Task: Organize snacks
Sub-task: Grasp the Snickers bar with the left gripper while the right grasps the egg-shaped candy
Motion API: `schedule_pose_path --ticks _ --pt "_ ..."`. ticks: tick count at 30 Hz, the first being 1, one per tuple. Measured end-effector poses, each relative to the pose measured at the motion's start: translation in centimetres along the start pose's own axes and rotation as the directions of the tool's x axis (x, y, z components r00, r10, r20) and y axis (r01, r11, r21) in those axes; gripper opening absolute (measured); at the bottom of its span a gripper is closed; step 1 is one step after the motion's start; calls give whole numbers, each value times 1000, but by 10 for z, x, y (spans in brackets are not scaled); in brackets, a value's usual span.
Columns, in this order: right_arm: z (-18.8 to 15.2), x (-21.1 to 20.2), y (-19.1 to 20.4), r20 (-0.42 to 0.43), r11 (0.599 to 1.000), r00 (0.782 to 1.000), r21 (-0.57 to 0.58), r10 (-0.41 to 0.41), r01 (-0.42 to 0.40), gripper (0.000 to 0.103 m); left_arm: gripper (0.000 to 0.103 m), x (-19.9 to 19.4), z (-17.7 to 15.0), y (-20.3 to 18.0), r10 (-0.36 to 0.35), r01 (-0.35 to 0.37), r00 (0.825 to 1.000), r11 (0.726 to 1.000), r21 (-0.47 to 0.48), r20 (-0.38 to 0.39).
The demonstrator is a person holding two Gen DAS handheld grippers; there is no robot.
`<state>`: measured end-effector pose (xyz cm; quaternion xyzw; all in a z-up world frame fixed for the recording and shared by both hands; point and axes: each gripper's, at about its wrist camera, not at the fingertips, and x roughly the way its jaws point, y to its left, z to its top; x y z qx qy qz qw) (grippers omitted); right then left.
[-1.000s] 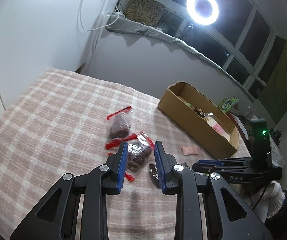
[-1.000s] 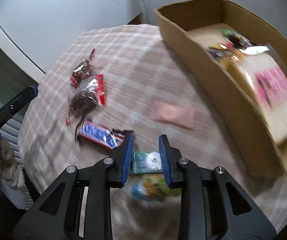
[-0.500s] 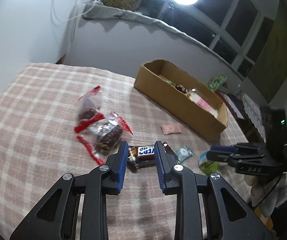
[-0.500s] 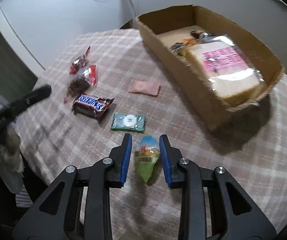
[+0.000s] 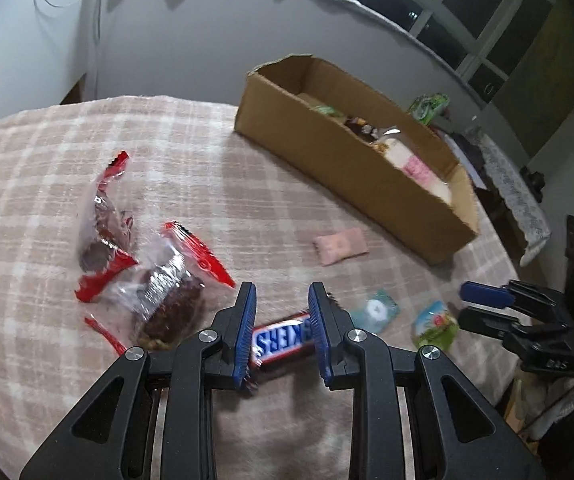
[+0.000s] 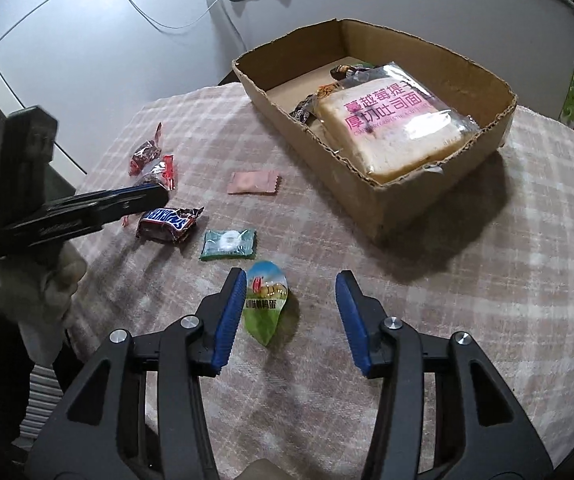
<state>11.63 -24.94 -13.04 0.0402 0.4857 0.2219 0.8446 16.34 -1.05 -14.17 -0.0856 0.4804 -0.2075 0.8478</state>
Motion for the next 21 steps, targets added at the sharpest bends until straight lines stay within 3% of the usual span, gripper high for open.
schedule_pose_path --ticks 4,9,11,12,14,16,18,21 --pt "-1 1 0 5 1000 1000 4 10 -10 49 25 4 -3 10 -43 41 998 998 -36 -45" --pt "-2 4 2 1 1000 1000 -2 15 -15 49 25 -11 -24 5 -54 53 998 998 -40 -18" --pt "-2 4 3 3 1000 1000 -7 19 -19 49 29 -20 -35 -4 -38 38 999 999 -12 9" --pt "-2 4 4 5 1000 1000 -10 16 -16 49 41 -21 -38 -9 -27 27 1000 1000 6 17" --pt "-3 6 7 7 1000 1000 -22 13 -13 49 52 -20 -44 -18 41 -42 998 998 45 43" --pt "-3 10 10 -1 999 1000 -37 8 -8 52 52 -16 -49 -25 92 -96 994 993 65 55" --pt "-5 14 15 -7 998 1000 -63 -9 8 65 52 -14 -50 -31 121 -127 990 988 86 72" --pt "-9 18 24 2 992 999 -117 -52 52 65 52 -10 -50 -37 142 -151 987 982 112 80"
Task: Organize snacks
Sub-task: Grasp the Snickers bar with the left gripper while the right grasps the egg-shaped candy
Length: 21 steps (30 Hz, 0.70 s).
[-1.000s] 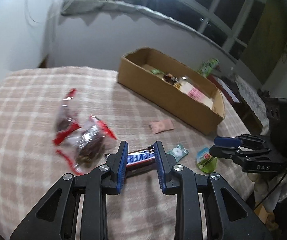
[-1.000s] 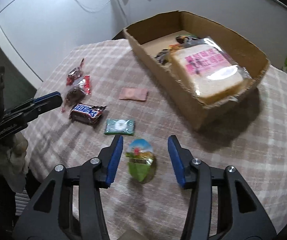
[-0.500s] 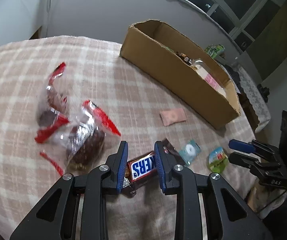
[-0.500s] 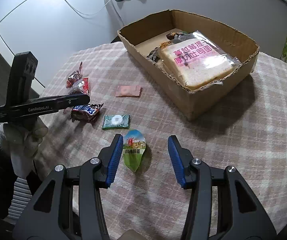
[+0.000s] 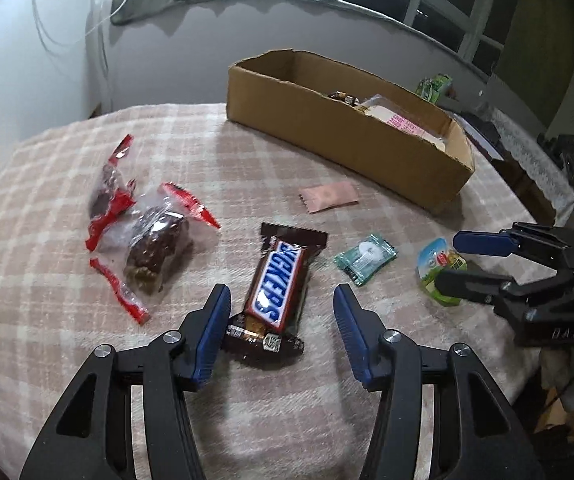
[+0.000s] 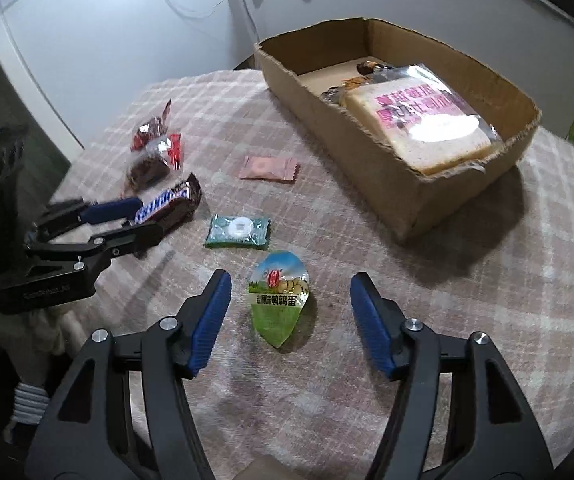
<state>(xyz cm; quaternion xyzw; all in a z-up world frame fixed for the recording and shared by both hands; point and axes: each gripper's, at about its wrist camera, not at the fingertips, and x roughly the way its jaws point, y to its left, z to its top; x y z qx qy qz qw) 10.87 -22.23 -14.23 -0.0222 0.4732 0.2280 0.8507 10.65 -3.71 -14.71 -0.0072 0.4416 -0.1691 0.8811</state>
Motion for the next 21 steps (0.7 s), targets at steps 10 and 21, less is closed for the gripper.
schedule_pose_path --ticks 10,21 --pt "-2 13 10 -25 996 998 -68 -60 58 65 52 14 6 -3 27 -27 1000 1000 11 -10" --pt "-6 11 12 -18 990 995 -101 -103 101 34 27 10 2 -4 59 -59 998 998 8 27"
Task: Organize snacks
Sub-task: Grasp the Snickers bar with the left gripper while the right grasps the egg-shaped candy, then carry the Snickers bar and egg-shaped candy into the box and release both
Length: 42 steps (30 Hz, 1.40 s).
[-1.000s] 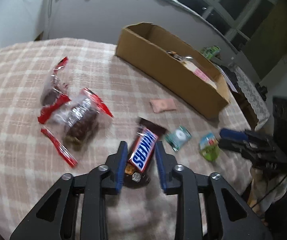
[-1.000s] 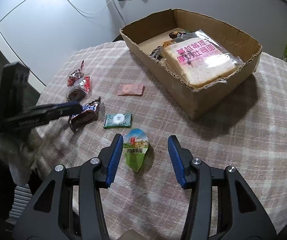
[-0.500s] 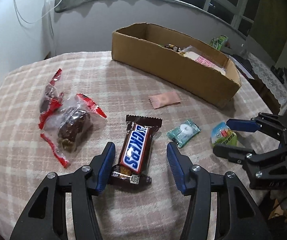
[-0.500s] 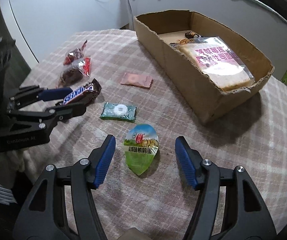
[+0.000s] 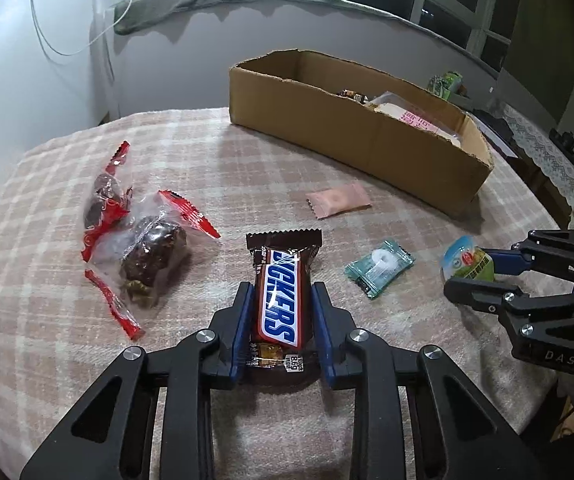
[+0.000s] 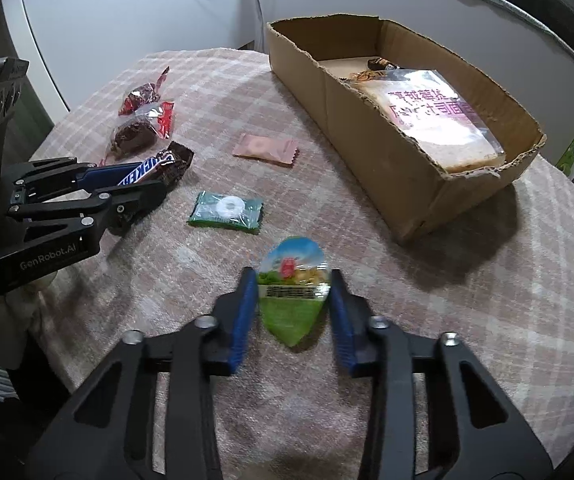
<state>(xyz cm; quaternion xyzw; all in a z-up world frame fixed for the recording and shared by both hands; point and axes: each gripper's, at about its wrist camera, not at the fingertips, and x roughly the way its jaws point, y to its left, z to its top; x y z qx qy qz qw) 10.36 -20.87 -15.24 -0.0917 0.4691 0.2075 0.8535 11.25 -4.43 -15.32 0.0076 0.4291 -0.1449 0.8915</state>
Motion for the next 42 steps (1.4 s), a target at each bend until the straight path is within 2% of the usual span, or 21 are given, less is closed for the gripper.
schedule_pose_path --ticks 12,22,34,42 --pt "5 -21 2 51 1000 998 9 22 -22 32 27 -24 8 1 -16 18 998 1000 -22 59" --pt "25 -55 -9 142 999 990 30 15 -20 33 27 -53 43 -8 -40 41 986 999 -2 163" --pt "57 -81 -46 224 997 974 80 -38 20 33 27 -45 86 -23 -58 53 975 998 28 214" --pt "80 -80 -67 251 995 966 89 -65 44 33 27 -32 111 -34 -53 40 973 997 62 226"
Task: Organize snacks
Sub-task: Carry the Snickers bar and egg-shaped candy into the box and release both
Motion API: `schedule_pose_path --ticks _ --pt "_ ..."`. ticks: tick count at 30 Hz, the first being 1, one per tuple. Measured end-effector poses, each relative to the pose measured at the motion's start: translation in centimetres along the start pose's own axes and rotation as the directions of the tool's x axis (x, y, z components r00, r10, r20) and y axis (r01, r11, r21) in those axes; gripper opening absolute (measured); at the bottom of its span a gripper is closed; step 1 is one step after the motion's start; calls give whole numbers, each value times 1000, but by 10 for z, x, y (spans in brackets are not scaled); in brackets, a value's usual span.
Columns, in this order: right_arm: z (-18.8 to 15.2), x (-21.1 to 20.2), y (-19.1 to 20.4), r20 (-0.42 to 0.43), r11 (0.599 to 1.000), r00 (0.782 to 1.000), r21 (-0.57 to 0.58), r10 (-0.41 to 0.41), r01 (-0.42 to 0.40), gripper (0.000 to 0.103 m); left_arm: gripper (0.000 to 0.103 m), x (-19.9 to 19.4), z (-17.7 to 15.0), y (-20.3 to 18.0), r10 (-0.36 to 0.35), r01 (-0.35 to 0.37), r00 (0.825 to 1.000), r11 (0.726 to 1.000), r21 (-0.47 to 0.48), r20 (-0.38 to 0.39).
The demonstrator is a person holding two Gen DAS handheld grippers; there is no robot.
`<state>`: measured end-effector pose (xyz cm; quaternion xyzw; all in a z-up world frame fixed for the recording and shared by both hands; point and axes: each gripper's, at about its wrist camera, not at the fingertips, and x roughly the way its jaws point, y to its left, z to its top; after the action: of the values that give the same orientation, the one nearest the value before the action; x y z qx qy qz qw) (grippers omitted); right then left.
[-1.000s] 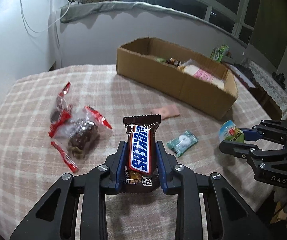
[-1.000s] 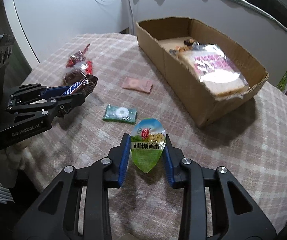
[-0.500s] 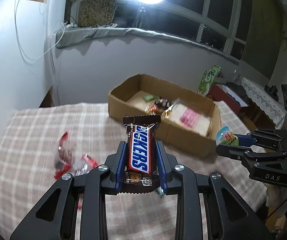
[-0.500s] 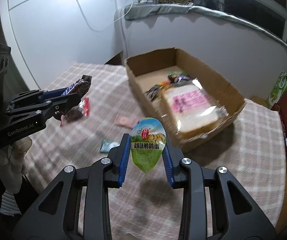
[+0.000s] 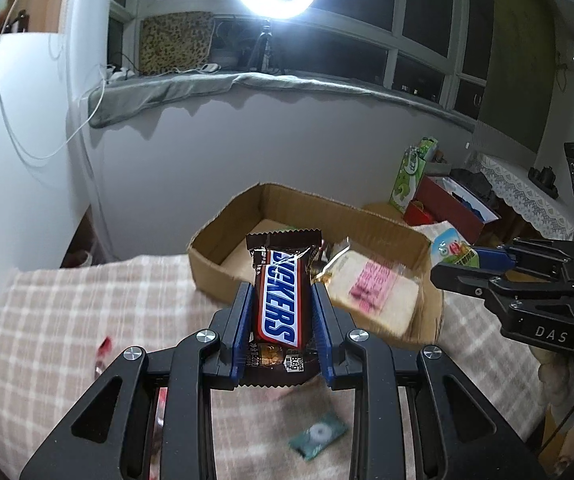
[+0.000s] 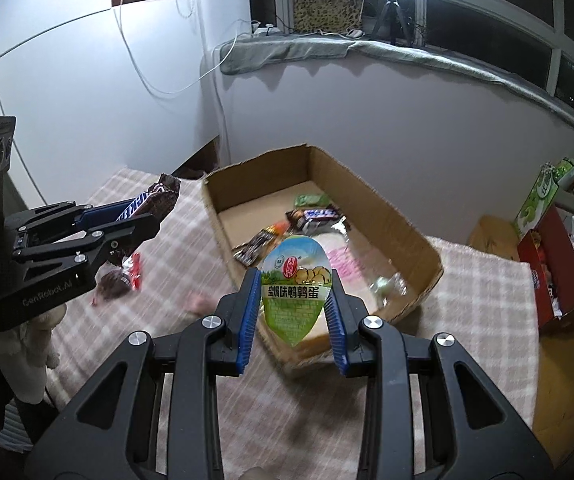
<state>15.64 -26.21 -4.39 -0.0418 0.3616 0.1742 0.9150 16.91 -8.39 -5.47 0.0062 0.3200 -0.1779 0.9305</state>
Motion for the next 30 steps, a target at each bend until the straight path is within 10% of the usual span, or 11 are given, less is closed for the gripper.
schedule_pose_path --ticks 30 --pt "25 82 -65 -92 995 995 80 -47 55 33 27 91 30 0 -42 38 993 998 -43 -111"
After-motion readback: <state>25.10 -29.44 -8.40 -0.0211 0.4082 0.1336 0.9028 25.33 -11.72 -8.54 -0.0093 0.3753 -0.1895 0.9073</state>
